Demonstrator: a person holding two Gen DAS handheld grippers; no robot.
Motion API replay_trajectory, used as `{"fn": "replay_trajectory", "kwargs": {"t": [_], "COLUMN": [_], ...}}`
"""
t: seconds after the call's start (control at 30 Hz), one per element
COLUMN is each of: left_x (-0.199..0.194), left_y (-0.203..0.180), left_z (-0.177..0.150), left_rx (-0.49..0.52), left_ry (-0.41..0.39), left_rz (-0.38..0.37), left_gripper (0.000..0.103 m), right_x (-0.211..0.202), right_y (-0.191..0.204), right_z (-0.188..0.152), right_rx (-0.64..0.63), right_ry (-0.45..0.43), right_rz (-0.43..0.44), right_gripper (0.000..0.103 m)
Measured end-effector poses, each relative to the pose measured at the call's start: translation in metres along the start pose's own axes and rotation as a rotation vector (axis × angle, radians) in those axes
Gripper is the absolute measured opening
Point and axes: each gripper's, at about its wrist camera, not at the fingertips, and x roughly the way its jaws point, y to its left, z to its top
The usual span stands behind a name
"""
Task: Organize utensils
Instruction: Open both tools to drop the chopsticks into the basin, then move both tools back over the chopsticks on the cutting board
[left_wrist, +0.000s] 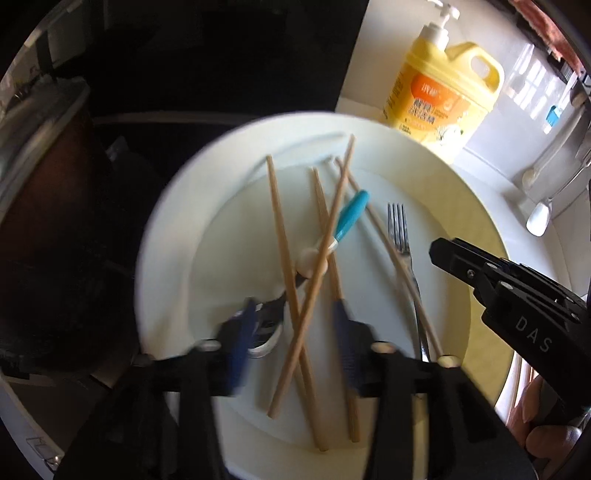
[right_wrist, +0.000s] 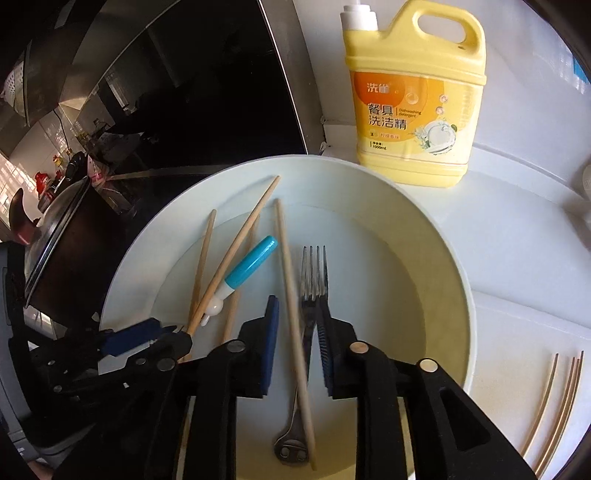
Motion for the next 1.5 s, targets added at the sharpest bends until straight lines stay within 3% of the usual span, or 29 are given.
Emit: {"fn": "replay_trajectory", "kwargs": {"t": [0.07,0.3,0.63,1.0,1.5], "left_x": [-0.013,-0.035,-0.065,-0.082,-0.087], "left_y": [0.003,0.013,0.017,0.011,-0.034], "left_z": [-0.001,-0.005,-0.015,-0.025,-0.043], "left_rx": [-0.017,-0.063,-0.043,0.029,0.175], "left_ry": [-0.04,-0.03,-0.073,-0.094,-0.098], "left_rz": [0.024,0.046,0.064,0.053,-0.009], "left_gripper": [0.083,0.087,0.091,0.095,0.097], "right_x": [-0.006,-0.028,-0.055,-0.085,-0.129], "right_y": [-0.004,-0.009,0.002,0.004,-0.036], "right_z": [0.001,-0.01,-0.029,-0.05,-0.098], "right_rx": [0.0,0.01,0.0,0.057,0.196], "right_ry": [-0.008,-0.03,-0.053,-0.091,-0.106], "right_rz": [0.01,0.019,0.007,-0.062,-0.177], "right_gripper": [0.036,0.052,0.058,0.065,0.071]}}
